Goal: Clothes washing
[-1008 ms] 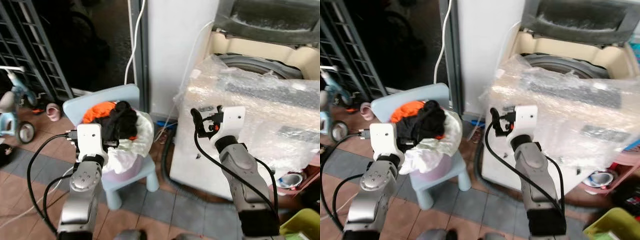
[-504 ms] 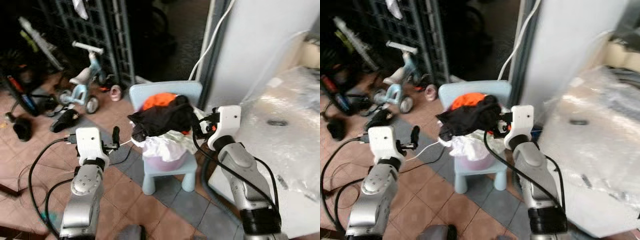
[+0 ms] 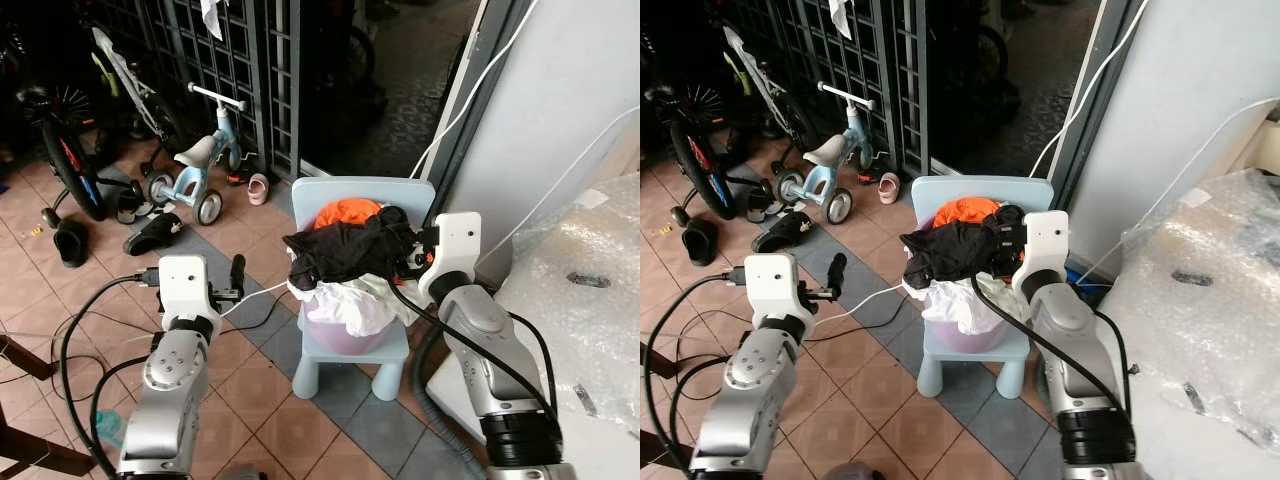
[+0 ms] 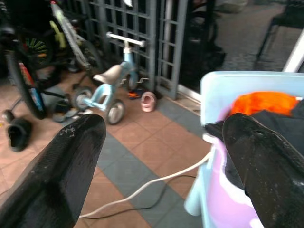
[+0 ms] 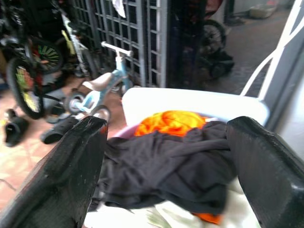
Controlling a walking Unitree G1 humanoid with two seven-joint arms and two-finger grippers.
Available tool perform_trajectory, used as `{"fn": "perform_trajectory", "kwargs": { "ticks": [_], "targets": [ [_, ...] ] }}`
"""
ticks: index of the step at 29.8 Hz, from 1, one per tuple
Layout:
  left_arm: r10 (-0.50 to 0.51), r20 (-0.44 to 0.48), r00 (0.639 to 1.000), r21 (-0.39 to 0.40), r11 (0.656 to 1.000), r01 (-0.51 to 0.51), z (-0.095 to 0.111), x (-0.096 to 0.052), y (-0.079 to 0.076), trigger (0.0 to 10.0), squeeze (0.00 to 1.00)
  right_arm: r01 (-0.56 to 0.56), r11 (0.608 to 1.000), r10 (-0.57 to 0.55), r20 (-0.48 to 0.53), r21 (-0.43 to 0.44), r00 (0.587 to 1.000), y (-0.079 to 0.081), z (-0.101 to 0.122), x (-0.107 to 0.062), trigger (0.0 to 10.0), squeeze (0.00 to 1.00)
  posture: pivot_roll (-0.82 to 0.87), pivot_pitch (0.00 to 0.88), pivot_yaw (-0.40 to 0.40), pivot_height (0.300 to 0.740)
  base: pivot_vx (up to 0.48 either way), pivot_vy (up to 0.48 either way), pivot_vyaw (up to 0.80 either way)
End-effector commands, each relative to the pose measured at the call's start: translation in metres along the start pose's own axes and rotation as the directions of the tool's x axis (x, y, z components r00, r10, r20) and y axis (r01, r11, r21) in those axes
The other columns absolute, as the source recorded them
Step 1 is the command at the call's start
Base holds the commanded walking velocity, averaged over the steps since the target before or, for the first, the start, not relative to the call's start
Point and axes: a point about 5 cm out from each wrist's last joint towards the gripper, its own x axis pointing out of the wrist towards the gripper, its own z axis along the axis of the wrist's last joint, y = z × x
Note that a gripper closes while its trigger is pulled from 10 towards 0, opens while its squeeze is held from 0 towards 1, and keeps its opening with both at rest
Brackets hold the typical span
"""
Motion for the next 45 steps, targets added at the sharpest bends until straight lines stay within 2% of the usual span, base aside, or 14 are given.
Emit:
{"fn": "perform_trajectory", "kwargs": {
  "ticks": [1, 3, 7, 9, 10, 12, 15, 17, 24, 32, 34, 35, 36, 45],
  "targets": [
    [-0.031, 0.008, 0.999, -0.010, 0.999, 0.031, 0.002, 0.000, -0.008, 10.0, 0.00, 0.032, 0.999, -0.033, -0.028, -0.010, 0.999, -0.011, -0.004, -0.003, 10.0, 0.00, -0.03, 0.000, -0.018, 0.740, 0.405, 0.000, 0.00],
    [-0.033, 0.008, 0.999, -0.009, 0.999, 0.033, 0.002, 0.000, -0.009, 10.0, 0.00, 0.065, 0.994, -0.070, -0.055, -0.092, 0.996, -0.012, -0.007, -0.002, 10.0, 0.00, -0.03, 0.000, -0.019, 0.740, 0.405, 0.000, 0.00],
    [-0.035, 0.006, 0.999, -0.009, 0.999, 0.035, 0.002, -0.001, -0.009, 10.0, 0.00, 0.001, 1.000, -0.001, -0.074, -0.007, 0.997, -0.003, -0.008, -0.002, 10.0, 0.00, -0.03, 0.000, -0.021, 0.740, 0.389, 0.000, 0.00],
    [-0.035, 0.004, 0.999, -0.008, 0.999, 0.035, 0.001, -0.002, -0.009, 10.0, 0.00, -0.012, 1.000, 0.011, -0.082, -0.006, 0.997, -0.001, -0.008, -0.002, 10.0, 0.00, -0.03, 0.000, -0.022, 0.740, 0.366, 0.000, 0.00],
    [-0.034, 0.003, 0.999, -0.009, 0.999, 0.034, 0.001, -0.002, -0.009, 10.0, 0.00, -0.021, 1.000, 0.019, -0.081, -0.023, 0.997, 0.000, -0.008, -0.002, 10.0, 0.00, -0.03, 0.000, -0.024, 0.740, 0.300, 0.000, 0.00],
    [-0.031, -0.001, 1.000, -0.006, 0.999, 0.031, 0.000, -0.003, -0.009, 10.0, 0.00, -0.057, 0.990, 0.041, -0.125, -0.128, 0.991, 0.002, -0.015, -0.001, 10.0, 0.00, -0.02, 0.000, -0.030, 0.740, 0.287, 0.000, 0.00],
    [-0.027, -0.007, 1.000, -0.003, 1.000, 0.027, 0.000, -0.005, -0.008, 10.0, 0.00, -0.091, 0.976, 0.063, -0.146, -0.197, 0.987, 0.004, -0.018, -0.001, 10.0, 0.00, -0.01, 0.000, -0.031, 0.740, 0.276, 0.000, 0.00],
    [-0.014, -0.011, 1.000, 0.000, 1.000, 0.014, -0.001, -0.007, -0.008, 10.0, 0.00, -0.110, 0.977, 0.082, -0.153, -0.184, 0.985, 0.005, -0.019, -0.001, 10.0, 0.00, 0.01, 0.000, -0.039, 0.740, 0.137, 0.000, 0.00],
    [0.024, -0.094, 0.995, 0.016, 1.000, -0.022, -0.010, -0.026, 0.005, 10.0, 0.00, -0.089, 0.986, 0.052, -0.251, -0.139, 0.967, 0.008, -0.033, 0.012, 10.0, 0.00, 0.06, 0.053, -0.052, 0.740, 0.000, 0.000, 0.57],
    [0.022, -0.141, 0.990, 0.000, 1.000, -0.022, -0.012, -0.043, 0.008, 10.0, 0.00, -0.080, 0.989, 0.042, -0.281, -0.125, 0.959, 0.013, -0.040, 0.021, 10.0, 0.00, 0.11, 0.124, -0.051, 0.740, 0.000, 0.000, 0.00],
    [0.015, -0.150, 0.989, 0.001, 1.000, -0.015, -0.010, -0.055, 0.007, 10.0, 0.00, -0.051, 0.989, 0.007, -0.305, -0.137, 0.952, 0.014, -0.047, 0.027, 10.0, 0.00, 0.15, 0.170, -0.060, 0.740, 0.000, 0.000, 0.00],
    [0.015, -0.150, 0.989, 0.001, 1.000, -0.015, -0.010, -0.055, 0.007, 10.0, 0.00, -0.051, 0.989, 0.007, -0.305, -0.137, 0.952, 0.014, -0.047, 0.027, 10.0, 0.00, 0.15, 0.170, -0.060, 0.740, 0.000, 0.000, 0.00],
    [0.019, -0.161, 0.987, 0.008, 1.000, -0.018, -0.007, -0.066, 0.007, 10.0, 0.00, -0.020, 0.989, -0.029, -0.321, -0.148, 0.946, 0.014, -0.052, 0.030, 10.0, 0.00, 0.17, 0.189, -0.066, 0.740, 0.000, 0.000, 0.00],
    [0.055, -0.210, 0.976, 0.014, 0.999, -0.053, -0.006, -0.091, 0.010, 10.0, 0.00, 0.018, 0.979, -0.091, -0.352, -0.205, 0.932, 0.016, -0.065, 0.039, 10.0, 0.00, 0.22, 0.243, -0.084, 0.740, 0.000, 0.000, 0.00]
  ]
}}
